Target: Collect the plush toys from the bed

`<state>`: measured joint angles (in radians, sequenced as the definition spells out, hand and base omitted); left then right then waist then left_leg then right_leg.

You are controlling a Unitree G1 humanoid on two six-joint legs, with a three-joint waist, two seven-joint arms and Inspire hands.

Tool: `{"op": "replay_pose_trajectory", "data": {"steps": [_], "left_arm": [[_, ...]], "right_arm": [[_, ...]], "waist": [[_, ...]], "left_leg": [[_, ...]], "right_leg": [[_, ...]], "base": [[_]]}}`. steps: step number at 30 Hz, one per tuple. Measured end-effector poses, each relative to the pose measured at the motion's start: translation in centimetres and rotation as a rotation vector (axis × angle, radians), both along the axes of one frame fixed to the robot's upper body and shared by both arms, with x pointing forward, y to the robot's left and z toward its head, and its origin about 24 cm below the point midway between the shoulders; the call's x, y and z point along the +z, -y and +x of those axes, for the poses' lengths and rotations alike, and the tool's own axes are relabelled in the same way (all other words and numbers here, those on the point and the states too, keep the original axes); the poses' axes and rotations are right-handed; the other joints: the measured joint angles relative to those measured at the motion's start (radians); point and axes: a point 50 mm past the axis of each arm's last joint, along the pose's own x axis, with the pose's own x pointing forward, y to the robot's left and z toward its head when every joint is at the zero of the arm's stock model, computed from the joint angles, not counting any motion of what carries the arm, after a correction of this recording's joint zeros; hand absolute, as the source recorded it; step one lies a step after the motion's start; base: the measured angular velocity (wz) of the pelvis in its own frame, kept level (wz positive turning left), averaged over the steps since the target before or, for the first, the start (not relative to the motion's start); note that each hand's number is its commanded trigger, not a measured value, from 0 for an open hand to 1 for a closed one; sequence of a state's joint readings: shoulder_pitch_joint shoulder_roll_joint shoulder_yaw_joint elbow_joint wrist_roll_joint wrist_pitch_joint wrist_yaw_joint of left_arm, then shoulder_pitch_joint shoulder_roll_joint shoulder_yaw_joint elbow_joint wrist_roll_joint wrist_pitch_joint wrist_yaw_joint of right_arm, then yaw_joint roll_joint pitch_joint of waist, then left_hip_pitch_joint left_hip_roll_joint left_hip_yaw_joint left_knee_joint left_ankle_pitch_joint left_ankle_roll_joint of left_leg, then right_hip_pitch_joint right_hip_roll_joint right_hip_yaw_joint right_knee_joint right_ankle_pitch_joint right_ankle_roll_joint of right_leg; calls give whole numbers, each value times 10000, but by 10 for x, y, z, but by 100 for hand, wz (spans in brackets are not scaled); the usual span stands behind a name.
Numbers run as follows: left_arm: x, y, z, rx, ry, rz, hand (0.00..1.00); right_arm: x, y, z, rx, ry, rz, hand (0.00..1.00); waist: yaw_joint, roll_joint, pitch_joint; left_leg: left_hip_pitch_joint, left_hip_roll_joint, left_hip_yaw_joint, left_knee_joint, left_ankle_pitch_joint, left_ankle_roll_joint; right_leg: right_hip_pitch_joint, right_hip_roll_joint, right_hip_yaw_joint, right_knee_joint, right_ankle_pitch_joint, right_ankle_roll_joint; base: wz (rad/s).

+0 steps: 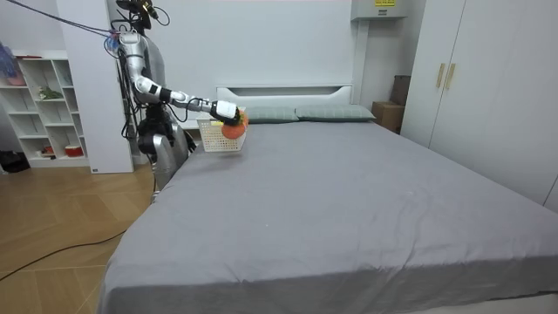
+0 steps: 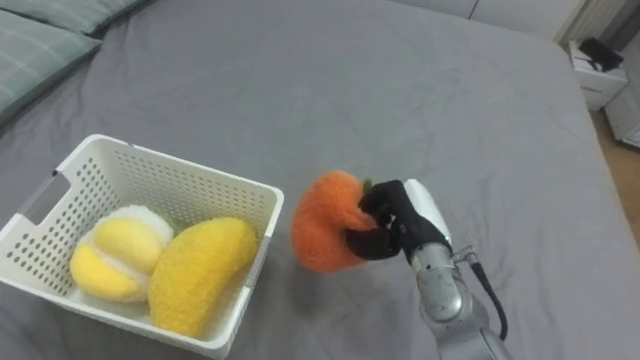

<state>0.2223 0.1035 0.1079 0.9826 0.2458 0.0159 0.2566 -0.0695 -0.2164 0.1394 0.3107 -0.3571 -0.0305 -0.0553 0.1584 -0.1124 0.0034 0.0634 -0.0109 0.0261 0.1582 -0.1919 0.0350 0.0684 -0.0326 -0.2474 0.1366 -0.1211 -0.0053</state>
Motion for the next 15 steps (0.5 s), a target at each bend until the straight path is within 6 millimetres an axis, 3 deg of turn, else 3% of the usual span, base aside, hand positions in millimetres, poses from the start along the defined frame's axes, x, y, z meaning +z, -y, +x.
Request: {"op": "replay_pose_trajectory", "data": {"steps": [6,15], "left_arm": [[2,-3,-1,207,109,62,0],[1,-6,-4,378,-33,266,0]], "right_arm": [[32,7,7,-275,1321,122,100],[61,4,10,-113,2373,51,100]], "waist": [[-202,-10,-9],[-201,-36,-26]], "left_leg": [[1,14,44,-61,0,-1],[8,45,146,-69,0,0]], "right_leg": [[-19,4,24,13,0,-1],[-45,6,33,33,0,-1]], "base": [[0],[-1]]}}
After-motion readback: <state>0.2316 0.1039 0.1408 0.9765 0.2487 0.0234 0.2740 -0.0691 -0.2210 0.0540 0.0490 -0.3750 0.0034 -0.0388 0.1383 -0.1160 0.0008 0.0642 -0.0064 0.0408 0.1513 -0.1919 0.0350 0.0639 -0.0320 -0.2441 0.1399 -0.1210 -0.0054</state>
